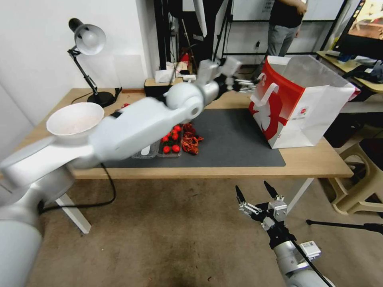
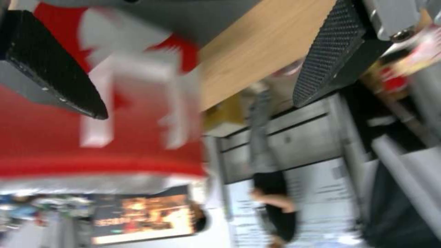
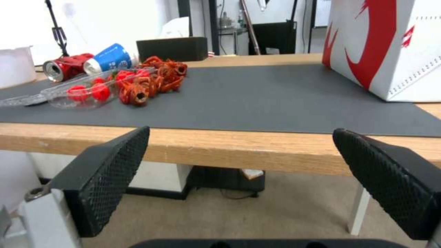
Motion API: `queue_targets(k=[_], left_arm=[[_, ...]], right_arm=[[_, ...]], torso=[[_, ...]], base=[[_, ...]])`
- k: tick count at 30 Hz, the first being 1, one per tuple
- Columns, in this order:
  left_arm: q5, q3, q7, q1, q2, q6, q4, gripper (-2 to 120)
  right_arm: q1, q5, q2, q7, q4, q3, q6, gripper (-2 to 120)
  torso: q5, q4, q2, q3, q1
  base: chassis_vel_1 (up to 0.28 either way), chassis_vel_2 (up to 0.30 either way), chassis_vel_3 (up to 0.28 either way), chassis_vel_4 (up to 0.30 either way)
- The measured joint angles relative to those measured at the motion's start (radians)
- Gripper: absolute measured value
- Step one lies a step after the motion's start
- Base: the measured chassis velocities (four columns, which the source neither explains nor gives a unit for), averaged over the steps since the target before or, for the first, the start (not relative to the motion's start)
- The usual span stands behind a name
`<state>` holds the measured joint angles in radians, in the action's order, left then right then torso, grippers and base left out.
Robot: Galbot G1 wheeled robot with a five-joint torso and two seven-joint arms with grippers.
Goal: Pick up the trash from the table and place it into the takeout bag.
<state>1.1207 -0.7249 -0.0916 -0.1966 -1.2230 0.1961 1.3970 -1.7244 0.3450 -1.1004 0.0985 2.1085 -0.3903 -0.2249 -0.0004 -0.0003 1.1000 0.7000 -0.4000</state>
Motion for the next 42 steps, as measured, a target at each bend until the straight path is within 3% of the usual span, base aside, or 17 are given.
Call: queue_targets(k=[1, 4, 5, 9, 10, 13, 14, 17, 19, 21, 26, 30, 39, 42], left_arm=[[0.000, 0.000, 0.000, 0.000, 0.000, 0.000, 0.000, 100], [-0.022, 0.073, -0.103, 0.126, 0.131, -0.037, 0.144, 100], [-0.022, 0.073, -0.103, 0.126, 0.131, -0.037, 0.144, 100], [-0.067, 0.224, -0.183, 0.408, 0.350, -0.143, 0.351, 100], [-0.067, 0.224, -0.183, 0.408, 0.350, -0.143, 0.351, 100], [-0.101, 0.377, -0.188, 0.616, 0.409, -0.193, 0.443, 100], [-0.101, 0.377, -0.188, 0.616, 0.409, -0.193, 0.443, 100], [-0.150, 0.559, -0.167, 0.822, 0.441, -0.200, 0.517, 100], [-0.161, 0.596, -0.163, 0.872, 0.444, -0.201, 0.531, 100], [-0.217, 0.728, -0.160, 1.064, 0.443, -0.214, 0.584, 100], [-0.278, 0.829, -0.161, 1.202, 0.429, -0.249, 0.620, 100], [-0.389, 0.951, -0.189, 1.402, 0.387, -0.308, 0.660, 100], [-0.566, 1.078, -0.235, 1.628, 0.285, -0.389, 0.689, 100], [-0.677, 1.106, -0.256, 1.716, 0.233, -0.451, 0.679, 100]], right_arm=[[0.000, 0.000, 0.000, 0.000, 0.000, 0.000, 0.000, 100], [-0.002, 0.000, 0.002, 0.001, 0.002, 0.000, 0.000, 100], [-0.002, 0.000, 0.002, 0.001, 0.002, 0.000, 0.000, 100], [-0.003, 0.001, 0.011, 0.002, 0.006, 0.000, 0.000, 100], [-0.003, 0.001, 0.011, 0.002, 0.006, 0.000, 0.000, 100], [-0.001, -0.001, 0.012, 0.002, 0.005, 0.009, 0.000, 100], [-0.001, -0.001, 0.012, 0.002, 0.005, 0.009, 0.000, 100], [0.001, -0.003, 0.012, 0.002, 0.006, 0.012, 0.003, 100], [0.001, -0.003, 0.013, 0.002, 0.006, 0.012, 0.003, 100], [0.001, -0.003, 0.016, 0.003, 0.007, 0.013, 0.003, 100], [0.001, -0.003, 0.017, 0.003, 0.010, 0.013, 0.003, 100], [0.001, -0.003, 0.018, 0.003, 0.013, 0.013, 0.004, 100], [-0.001, -0.004, 0.018, 0.004, 0.015, 0.013, 0.004, 100], [-0.001, -0.005, 0.017, 0.004, 0.015, 0.016, 0.004, 100]], torso=[[0.0000, 0.0000, 0.000, 0.000, 0.000], [-0.0002, 0.0000, 0.000, 0.000, 0.000], [-0.0002, 0.0000, 0.000, 0.000, 0.000], [0.0000, 0.0008, 0.000, 0.000, 0.000], [0.0000, 0.0008, 0.000, 0.000, 0.000], [0.0000, 0.0000, 0.000, 0.000, 0.000], [0.0000, 0.0000, 0.000, 0.000, 0.000], [0.0004, 0.0006, 0.000, 0.000, 0.000], [0.0000, 0.0006, 0.000, 0.000, 0.000], [0.0002, 0.0002, 0.000, 0.000, 0.000], [0.0003, 0.0004, 0.000, 0.000, 0.000], [0.0003, 0.0004, 0.000, 0.000, 0.000], [0.0004, 0.0001, 0.000, 0.000, 0.000], [0.0006, 0.0003, 0.000, 0.000, 0.000]], base=[[0.000, 0.000, 0.000, 0.000], [0.000, 0.000, 0.000, 0.000], [0.000, 0.000, 0.000, 0.000], [0.000, 0.000, 0.000, 0.000], [0.000, 0.000, 0.000, 0.000], [0.000, 0.000, 0.000, 0.000], [0.000, 0.000, 0.000, 0.000], [0.000, 0.000, 0.000, 0.000], [0.000, 0.000, 0.000, 0.000], [0.000, 0.000, 0.000, 0.000], [0.000, 0.000, 0.000, 0.000], [0.000, 0.000, 0.000, 0.000], [0.000, 0.000, 0.000, 0.000], [0.000, 0.000, 0.000, 0.000]])
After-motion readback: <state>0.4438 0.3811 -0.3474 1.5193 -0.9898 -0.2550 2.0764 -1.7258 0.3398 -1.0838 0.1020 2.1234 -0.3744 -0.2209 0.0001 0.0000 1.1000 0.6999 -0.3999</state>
